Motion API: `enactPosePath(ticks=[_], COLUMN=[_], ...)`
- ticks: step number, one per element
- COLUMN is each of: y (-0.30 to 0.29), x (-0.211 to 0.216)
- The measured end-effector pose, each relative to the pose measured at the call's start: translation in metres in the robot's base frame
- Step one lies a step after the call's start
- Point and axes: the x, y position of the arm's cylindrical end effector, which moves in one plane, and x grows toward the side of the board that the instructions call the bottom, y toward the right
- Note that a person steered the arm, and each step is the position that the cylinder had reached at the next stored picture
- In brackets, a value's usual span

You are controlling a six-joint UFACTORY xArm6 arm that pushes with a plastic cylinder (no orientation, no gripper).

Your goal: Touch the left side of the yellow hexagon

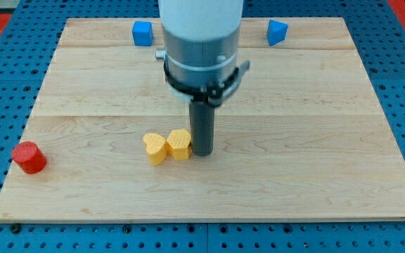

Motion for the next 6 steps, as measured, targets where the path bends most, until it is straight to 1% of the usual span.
enactPosePath(ticks=[1, 2, 3, 4, 5, 6], y=[0.017, -0.005, -0.095, -0.098, -0.094, -0.07], x=[0.025, 0.082, 0.075, 0.021, 0.0, 0.006])
